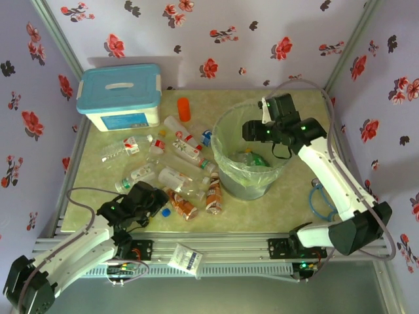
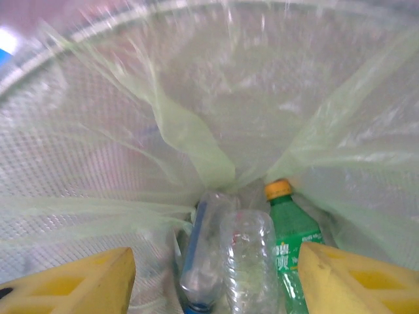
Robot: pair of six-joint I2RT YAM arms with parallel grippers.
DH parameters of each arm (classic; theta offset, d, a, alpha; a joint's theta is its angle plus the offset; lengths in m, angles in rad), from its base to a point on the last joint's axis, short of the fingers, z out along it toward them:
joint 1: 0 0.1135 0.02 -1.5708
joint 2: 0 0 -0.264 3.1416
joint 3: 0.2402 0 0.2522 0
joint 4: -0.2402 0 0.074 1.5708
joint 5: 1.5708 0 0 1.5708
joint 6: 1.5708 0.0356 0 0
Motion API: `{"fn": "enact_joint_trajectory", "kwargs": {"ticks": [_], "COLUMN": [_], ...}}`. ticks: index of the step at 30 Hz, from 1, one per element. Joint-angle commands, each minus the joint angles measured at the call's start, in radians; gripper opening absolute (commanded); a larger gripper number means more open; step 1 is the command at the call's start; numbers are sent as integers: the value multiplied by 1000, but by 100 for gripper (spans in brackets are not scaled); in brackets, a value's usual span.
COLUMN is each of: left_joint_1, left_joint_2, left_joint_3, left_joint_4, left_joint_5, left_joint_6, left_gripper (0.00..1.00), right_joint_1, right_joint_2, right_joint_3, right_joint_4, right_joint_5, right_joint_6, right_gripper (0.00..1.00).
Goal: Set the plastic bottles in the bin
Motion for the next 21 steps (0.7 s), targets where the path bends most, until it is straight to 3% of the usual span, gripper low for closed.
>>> {"fn": "enact_joint_trajectory", "kwargs": {"ticks": [1, 15, 21], "left_joint_1": [-12, -12, -12], "left_joint_2": [-4, -13, -22], "left_joint_3": [-41, 4, 115], "left_joint_4": [52, 6, -83], "left_joint_5": [-3, -36, -70], "left_joint_6": [-40, 7, 83], "left_gripper": [84, 52, 48], "right_joint_1": [-6, -8, -11], "right_joint_2": [-19, -26, -62], "right_joint_3": [39, 63, 68], "right_joint_4": [40, 39, 66], "right_joint_5": [20, 21, 23], "right_joint_6": [-12, -21, -21], "right_gripper": [67, 67, 68]}}
